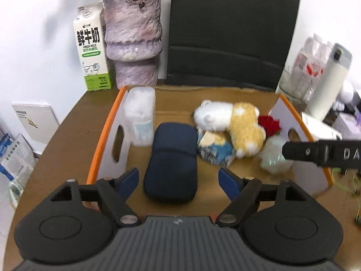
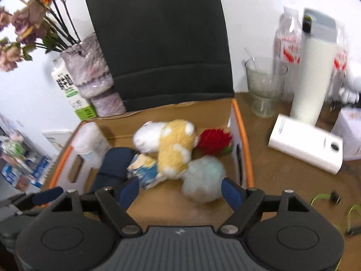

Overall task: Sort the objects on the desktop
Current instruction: 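Carry both items into the box and open both tools, then withdraw both tools from the box back over the table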

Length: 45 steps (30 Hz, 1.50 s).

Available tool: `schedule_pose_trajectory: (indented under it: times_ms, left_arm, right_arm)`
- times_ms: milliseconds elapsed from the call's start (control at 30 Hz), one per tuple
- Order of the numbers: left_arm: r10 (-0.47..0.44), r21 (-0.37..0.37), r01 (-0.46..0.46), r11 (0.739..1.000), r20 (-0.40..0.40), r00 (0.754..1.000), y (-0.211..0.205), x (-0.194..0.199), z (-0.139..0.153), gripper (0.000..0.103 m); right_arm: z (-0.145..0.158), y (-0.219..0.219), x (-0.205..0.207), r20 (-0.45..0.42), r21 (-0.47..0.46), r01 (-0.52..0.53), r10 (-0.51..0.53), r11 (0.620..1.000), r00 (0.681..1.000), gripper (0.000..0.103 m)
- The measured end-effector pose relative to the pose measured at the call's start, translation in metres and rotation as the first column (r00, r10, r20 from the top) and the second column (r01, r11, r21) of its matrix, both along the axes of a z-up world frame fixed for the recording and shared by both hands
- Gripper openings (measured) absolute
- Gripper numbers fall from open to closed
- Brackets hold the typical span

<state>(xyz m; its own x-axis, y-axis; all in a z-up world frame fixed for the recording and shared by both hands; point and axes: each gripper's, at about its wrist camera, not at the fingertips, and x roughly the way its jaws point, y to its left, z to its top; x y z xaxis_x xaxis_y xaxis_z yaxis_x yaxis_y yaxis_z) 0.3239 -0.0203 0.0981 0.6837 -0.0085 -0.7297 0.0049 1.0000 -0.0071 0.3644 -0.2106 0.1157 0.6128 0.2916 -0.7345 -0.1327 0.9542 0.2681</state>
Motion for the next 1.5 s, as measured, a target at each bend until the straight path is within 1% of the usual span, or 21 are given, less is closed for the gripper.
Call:
schedule_pose_trajectory:
  times_ms: [67, 133, 200, 233, 367, 400, 500, 567, 633, 667, 800, 867, 933, 1000, 1067, 1100, 1233, 1367, 1500]
  left_arm:
    - [0.008, 0.024, -0.008, 1.0, 0.011, 1.0, 0.002, -0.015, 0.0, 0.086]
    - [0.028, 0.021, -0.029, 0.999, 0.028, 0.999, 0.005, -0.033, 0.001, 0.087]
    - [0.04, 0.02, -0.041, 0.999, 0.054, 0.998, 0.007, -0.057, 0.003, 0.093]
    - [0.048, 0.023, -0.05, 0.998, 0.073, 0.996, 0.007, -0.07, 0.002, 0.099]
    - [0.033, 0.053, -0.039, 0.998, 0.116, 0.993, 0.004, -0.124, -0.007, 0.099]
    - [0.036, 0.047, -0.042, 0.998, 0.123, 0.992, 0.004, -0.137, -0.009, 0.1]
    - [0.018, 0.003, -0.018, 1.0, 0.139, 0.99, 0.008, -0.175, -0.018, 0.103]
    - [0.016, -0.033, -0.012, 0.999, 0.122, 0.992, 0.009, -0.2, -0.029, 0.103]
    - [-0.019, -0.056, 0.026, 0.998, 0.111, 0.994, 0.01, -0.222, -0.039, 0.103]
    - [-0.012, -0.052, 0.018, 0.999, 0.108, 0.994, 0.011, -0.236, -0.044, 0.103]
    - [-0.005, -0.024, 0.008, 1.0, 0.138, 0.99, 0.012, -0.278, -0.055, 0.103]
    - [-0.02, -0.019, 0.023, 1.0, 0.157, 0.987, 0.012, -0.296, -0.058, 0.103]
    - [0.0, -0.026, 0.005, 1.0, 0.175, 0.985, 0.012, -0.309, -0.06, 0.103]
    - [0.016, -0.06, -0.005, 0.998, 0.178, 0.984, 0.013, -0.319, -0.065, 0.103]
    - [0.013, -0.072, 0.0, 0.997, 0.171, 0.985, 0.01, -0.325, -0.07, 0.103]
    - [0.016, -0.066, -0.005, 0.998, 0.173, 0.985, 0.009, -0.327, -0.072, 0.103]
    - [0.011, -0.06, -0.001, 0.998, 0.169, 0.986, 0.004, -0.333, -0.077, 0.103]
    - [0.006, -0.044, 0.002, 0.999, 0.183, 0.983, 0.001, -0.336, -0.078, 0.103]
    - [0.004, -0.034, 0.002, 0.999, 0.193, 0.981, 0.003, -0.338, -0.075, 0.103]
  right_arm:
    - [-0.002, 0.003, -0.014, 0.007, 0.006, 0.003, -0.003, 1.0, 1.0, 0.079]
    - [-0.002, 0.006, -0.033, 0.032, 0.001, 0.001, -0.001, 1.0, 0.999, 0.079]
    - [-0.002, 0.01, -0.058, 0.08, -0.02, 0.008, -0.007, 1.0, 0.997, 0.079]
    - [-0.002, 0.011, -0.073, 0.11, -0.038, 0.012, -0.008, 0.999, 0.994, 0.079]
    - [-0.005, 0.014, -0.131, 0.193, -0.08, 0.016, 0.0, 0.997, 0.981, 0.08]
    - [-0.006, 0.015, -0.147, 0.21, -0.085, 0.011, 0.007, 0.996, 0.978, 0.08]
    - [-0.009, 0.015, -0.187, 0.255, -0.079, -0.006, 0.026, 0.997, 0.967, 0.083]
    - [-0.012, 0.014, -0.212, 0.278, -0.075, -0.021, 0.041, 0.997, 0.96, 0.083]
    - [-0.019, 0.011, -0.238, 0.295, -0.068, -0.026, 0.045, 0.997, 0.954, 0.084]
    - [-0.024, 0.01, -0.249, 0.302, -0.069, -0.027, 0.046, 0.997, 0.952, 0.084]
    - [-0.048, 0.007, -0.293, 0.303, -0.098, -0.041, 0.069, 0.994, 0.95, 0.084]
    - [-0.055, 0.007, -0.314, 0.317, -0.127, -0.045, 0.084, 0.991, 0.945, 0.084]
    - [-0.06, 0.005, -0.334, 0.338, -0.142, -0.033, 0.079, 0.989, 0.938, 0.085]
    - [-0.063, 0.001, -0.347, 0.337, -0.117, -0.038, 0.075, 0.992, 0.938, 0.087]
    - [-0.067, -0.002, -0.357, 0.33, -0.092, -0.039, 0.068, 0.995, 0.942, 0.087]
    - [-0.069, -0.003, -0.361, 0.327, -0.094, -0.036, 0.065, 0.995, 0.943, 0.087]
    - [-0.076, 0.0, -0.373, 0.337, -0.158, -0.028, 0.08, 0.987, 0.938, 0.087]
    - [-0.08, -0.004, -0.376, 0.329, -0.136, -0.03, 0.073, 0.99, 0.942, 0.087]
    - [-0.082, -0.005, -0.378, 0.321, -0.137, -0.027, 0.071, 0.99, 0.944, 0.087]
